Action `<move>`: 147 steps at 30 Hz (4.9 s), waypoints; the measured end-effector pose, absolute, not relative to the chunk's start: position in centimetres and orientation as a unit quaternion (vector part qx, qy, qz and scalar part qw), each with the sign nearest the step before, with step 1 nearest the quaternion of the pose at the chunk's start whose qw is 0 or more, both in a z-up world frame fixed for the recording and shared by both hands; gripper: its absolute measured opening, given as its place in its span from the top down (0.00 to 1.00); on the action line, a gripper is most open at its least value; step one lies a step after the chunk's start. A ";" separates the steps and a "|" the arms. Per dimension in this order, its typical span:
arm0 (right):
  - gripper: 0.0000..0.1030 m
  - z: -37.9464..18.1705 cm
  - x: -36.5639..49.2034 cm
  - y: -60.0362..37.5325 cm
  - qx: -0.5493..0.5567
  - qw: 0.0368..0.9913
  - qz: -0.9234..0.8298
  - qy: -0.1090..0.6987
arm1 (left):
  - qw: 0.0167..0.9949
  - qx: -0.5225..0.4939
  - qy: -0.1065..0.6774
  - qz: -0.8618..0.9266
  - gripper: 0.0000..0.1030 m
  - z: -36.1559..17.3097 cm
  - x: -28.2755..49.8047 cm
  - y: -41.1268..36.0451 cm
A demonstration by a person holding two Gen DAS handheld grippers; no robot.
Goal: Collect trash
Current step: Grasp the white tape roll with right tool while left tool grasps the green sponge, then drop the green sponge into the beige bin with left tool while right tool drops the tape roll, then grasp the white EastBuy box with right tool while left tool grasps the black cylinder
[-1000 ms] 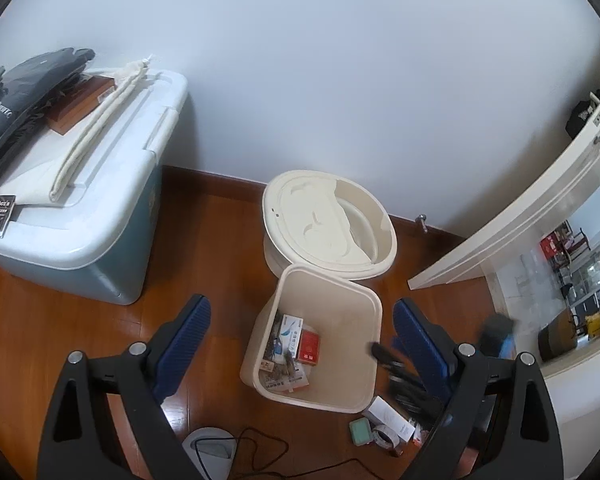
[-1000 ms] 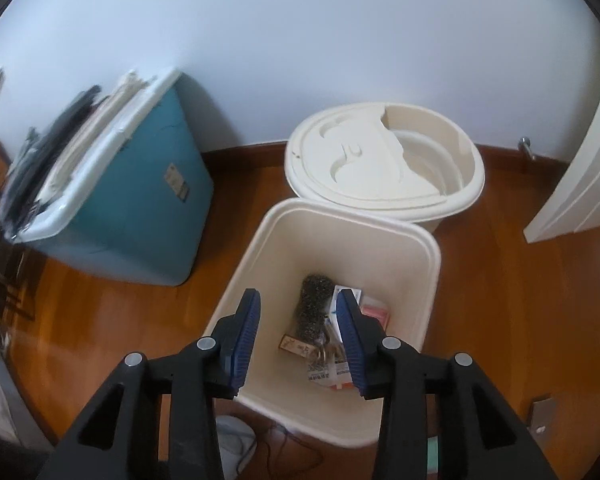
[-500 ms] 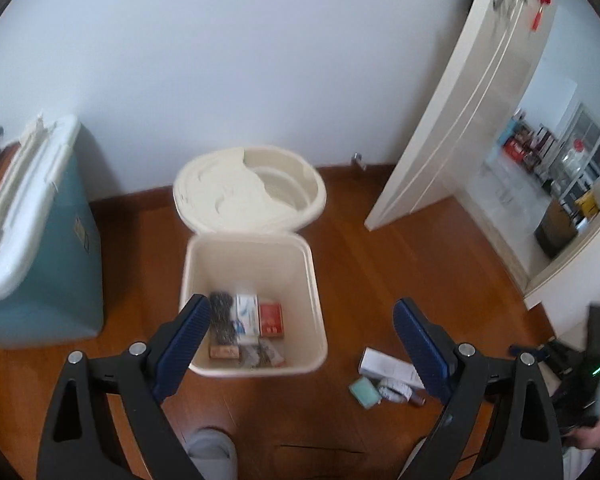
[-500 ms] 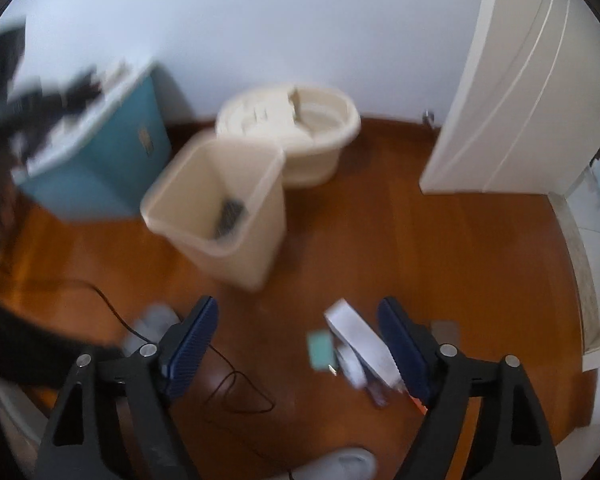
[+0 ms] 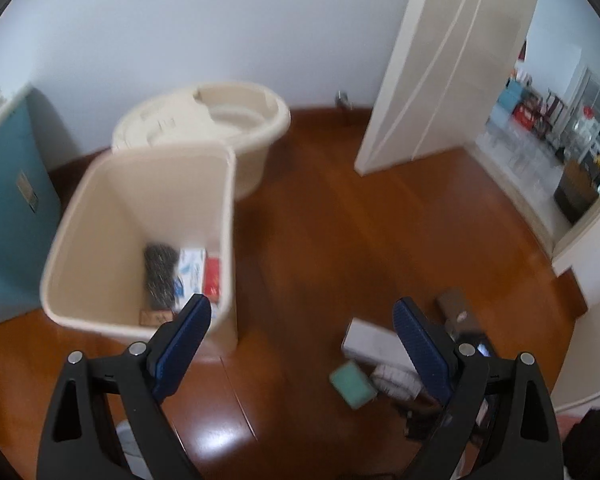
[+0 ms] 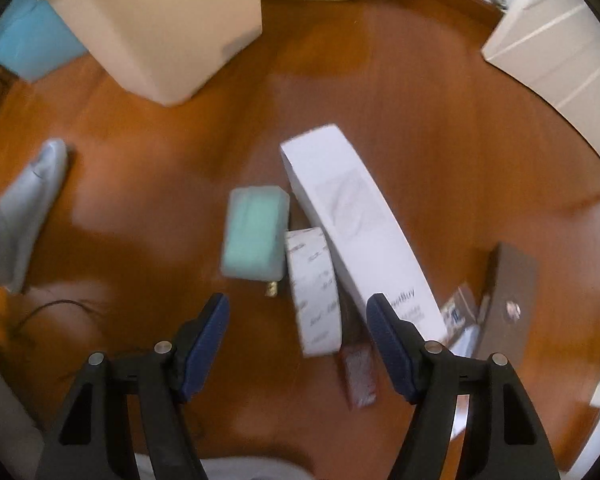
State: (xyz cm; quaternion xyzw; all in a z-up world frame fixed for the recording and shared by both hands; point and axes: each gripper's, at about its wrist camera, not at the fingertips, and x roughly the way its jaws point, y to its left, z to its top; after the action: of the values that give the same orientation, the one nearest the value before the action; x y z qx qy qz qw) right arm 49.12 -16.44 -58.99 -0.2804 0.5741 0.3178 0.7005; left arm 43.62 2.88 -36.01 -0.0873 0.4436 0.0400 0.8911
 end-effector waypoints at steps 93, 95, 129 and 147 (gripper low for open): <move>0.41 -31.3 54.1 12.0 -0.112 0.799 0.383 0.451 | 0.856 -0.224 0.403 0.233 0.18 -32.6 38.2 22.5; 0.40 -30.0 53.9 9.6 -0.109 0.802 0.385 0.443 | 0.858 -0.219 0.404 0.229 0.18 -32.5 38.4 21.9; 0.25 -65.7 55.9 -14.5 -0.378 0.609 0.344 0.607 | 0.846 -0.063 0.522 0.088 0.18 -47.5 41.1 -0.1; 0.41 -51.7 53.3 -32.0 0.000 0.855 0.227 0.466 | 0.743 -0.182 0.635 0.108 0.18 -62.0 47.0 -8.9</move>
State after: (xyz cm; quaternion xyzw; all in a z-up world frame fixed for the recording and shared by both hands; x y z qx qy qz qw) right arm 53.25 -31.95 -51.72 -0.0004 0.4662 0.2268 0.8551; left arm 46.95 -8.95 -61.98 -0.1815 0.6349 0.1084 0.7431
